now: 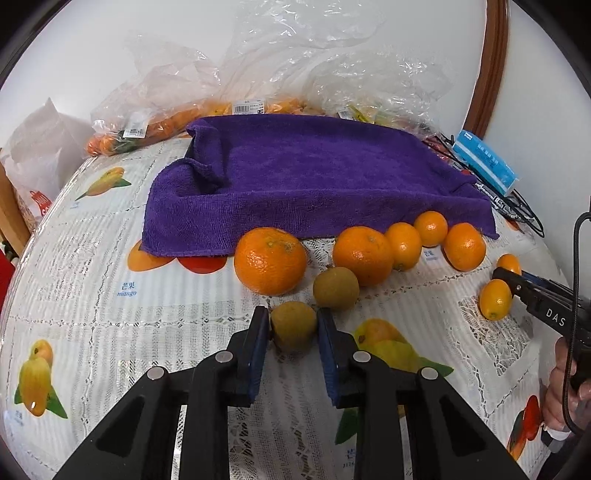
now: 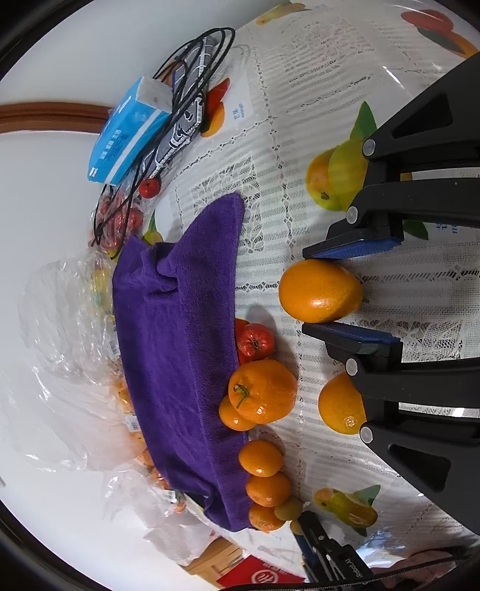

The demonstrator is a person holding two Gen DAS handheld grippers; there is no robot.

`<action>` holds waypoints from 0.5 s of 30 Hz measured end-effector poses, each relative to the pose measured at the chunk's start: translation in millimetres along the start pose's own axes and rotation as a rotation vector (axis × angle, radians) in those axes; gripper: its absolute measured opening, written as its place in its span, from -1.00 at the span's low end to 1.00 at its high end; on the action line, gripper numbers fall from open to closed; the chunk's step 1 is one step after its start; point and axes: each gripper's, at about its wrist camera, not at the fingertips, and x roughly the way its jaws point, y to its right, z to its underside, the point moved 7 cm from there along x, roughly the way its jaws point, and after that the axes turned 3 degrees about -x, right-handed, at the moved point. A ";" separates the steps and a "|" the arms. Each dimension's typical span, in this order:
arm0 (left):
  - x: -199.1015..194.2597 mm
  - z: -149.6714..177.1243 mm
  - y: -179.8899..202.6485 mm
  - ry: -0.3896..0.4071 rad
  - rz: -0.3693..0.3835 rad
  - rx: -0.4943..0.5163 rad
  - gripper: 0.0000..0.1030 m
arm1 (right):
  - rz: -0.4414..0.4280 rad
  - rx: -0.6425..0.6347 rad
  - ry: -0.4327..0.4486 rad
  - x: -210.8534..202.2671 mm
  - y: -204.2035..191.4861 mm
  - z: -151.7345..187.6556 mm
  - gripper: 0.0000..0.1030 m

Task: Organize fruits
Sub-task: 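Carry the orange and small fruit in both grippers over the purple towel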

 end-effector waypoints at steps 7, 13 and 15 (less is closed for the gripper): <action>-3.3 1.9 -2.6 0.006 0.016 -0.029 -0.51 | -0.049 0.022 0.036 -8.2 1.7 0.4 -0.36; -12.5 7.2 -10.3 0.026 0.000 -0.048 -0.51 | -0.061 0.055 0.048 -13.6 8.0 2.3 -0.36; -16.6 8.2 -10.5 0.038 -0.005 -0.039 -0.51 | -0.060 0.058 0.045 -15.5 7.8 3.8 -0.36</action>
